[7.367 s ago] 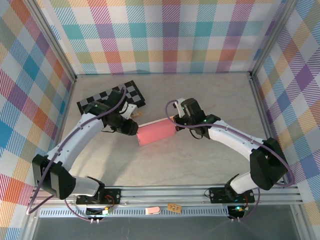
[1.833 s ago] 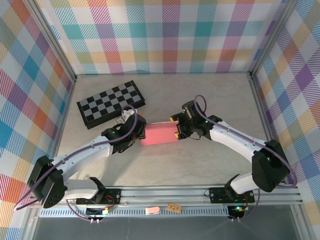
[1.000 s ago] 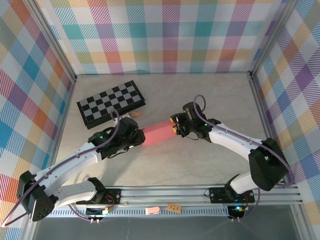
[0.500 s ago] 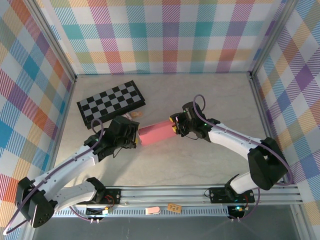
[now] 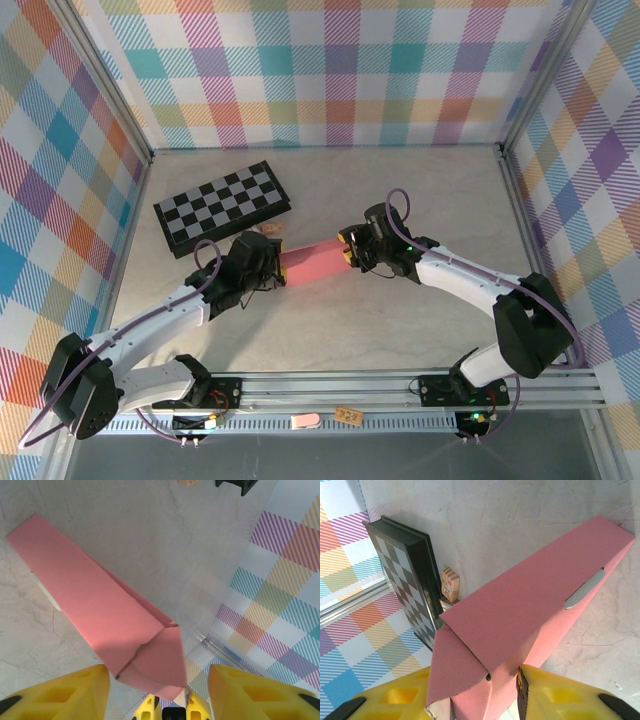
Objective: Fold the paper box
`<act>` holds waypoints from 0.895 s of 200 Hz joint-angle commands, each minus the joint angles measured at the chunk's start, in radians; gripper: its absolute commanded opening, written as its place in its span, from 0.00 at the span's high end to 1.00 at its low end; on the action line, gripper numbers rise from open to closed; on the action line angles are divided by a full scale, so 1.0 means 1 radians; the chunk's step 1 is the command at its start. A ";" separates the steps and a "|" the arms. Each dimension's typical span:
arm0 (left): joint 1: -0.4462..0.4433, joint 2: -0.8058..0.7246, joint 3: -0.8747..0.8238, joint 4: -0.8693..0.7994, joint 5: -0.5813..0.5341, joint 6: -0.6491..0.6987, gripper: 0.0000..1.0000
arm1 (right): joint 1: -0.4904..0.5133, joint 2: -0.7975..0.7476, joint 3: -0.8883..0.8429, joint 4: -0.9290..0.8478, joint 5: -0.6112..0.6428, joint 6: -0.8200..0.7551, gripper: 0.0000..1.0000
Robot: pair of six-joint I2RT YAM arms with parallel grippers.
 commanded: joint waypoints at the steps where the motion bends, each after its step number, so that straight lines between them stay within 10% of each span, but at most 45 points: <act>1: 0.005 -0.017 -0.056 0.062 -0.025 -0.192 0.52 | -0.008 0.040 -0.019 -0.089 0.008 0.008 0.60; 97: 0.005 -0.027 -0.127 0.064 -0.047 -0.198 0.67 | -0.017 0.059 -0.019 -0.087 0.005 0.001 0.61; 142: 0.005 -0.011 -0.140 0.066 -0.046 -0.209 0.97 | -0.026 0.062 -0.020 -0.090 -0.009 -0.014 0.61; 179: 0.004 -0.003 -0.127 0.026 -0.031 -0.207 0.99 | -0.042 0.025 -0.015 -0.128 -0.013 -0.039 0.57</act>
